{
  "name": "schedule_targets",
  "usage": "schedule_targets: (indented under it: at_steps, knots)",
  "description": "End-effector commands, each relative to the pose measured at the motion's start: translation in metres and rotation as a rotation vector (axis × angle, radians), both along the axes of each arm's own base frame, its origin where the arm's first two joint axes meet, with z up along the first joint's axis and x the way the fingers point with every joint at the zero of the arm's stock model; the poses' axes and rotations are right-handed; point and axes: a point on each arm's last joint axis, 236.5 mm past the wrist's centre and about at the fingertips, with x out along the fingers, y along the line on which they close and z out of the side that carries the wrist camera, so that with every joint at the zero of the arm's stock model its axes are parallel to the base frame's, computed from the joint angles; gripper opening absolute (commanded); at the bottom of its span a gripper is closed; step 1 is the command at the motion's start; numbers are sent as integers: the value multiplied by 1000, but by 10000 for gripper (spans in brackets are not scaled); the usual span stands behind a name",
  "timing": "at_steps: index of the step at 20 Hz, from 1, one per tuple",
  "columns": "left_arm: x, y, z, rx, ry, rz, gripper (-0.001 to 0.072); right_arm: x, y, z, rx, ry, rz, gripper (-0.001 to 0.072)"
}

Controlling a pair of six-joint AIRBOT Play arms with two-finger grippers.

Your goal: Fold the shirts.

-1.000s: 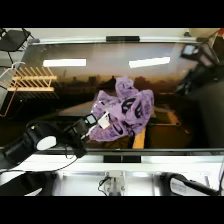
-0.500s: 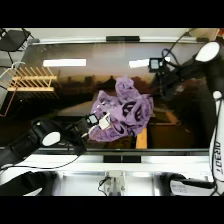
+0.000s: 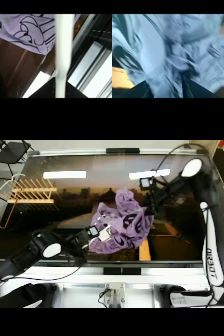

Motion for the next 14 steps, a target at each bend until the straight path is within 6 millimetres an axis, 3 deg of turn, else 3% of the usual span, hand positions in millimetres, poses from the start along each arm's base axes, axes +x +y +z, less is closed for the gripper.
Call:
schedule_targets:
  at_steps: [1,2,3,5,6,7,9,10,14]
  knots:
    - [16,-2,3,-12,-71,-2,60,-12,6,-18,-57,34,46,461]
    - [23,-4,5,-22,-97,3,60,-16,8,-19,-56,45,53,416]
    - [29,-6,7,-40,-115,18,61,-19,9,-19,-56,53,62,322]
    - [41,-6,10,-63,-143,45,65,-23,8,-15,-59,71,43,66]
    - [46,-3,11,-66,-149,61,73,-24,8,-11,-59,69,33,65]
    - [51,2,12,-63,-153,80,168,-25,8,-6,-58,60,28,64]
    - [66,13,21,-54,-179,117,560,-28,6,7,-58,40,-4,64]
    - [77,21,32,-41,-216,131,612,-30,5,13,-60,36,-25,64]
    - [127,75,108,30,-432,229,613,-43,4,41,-48,37,-112,62]
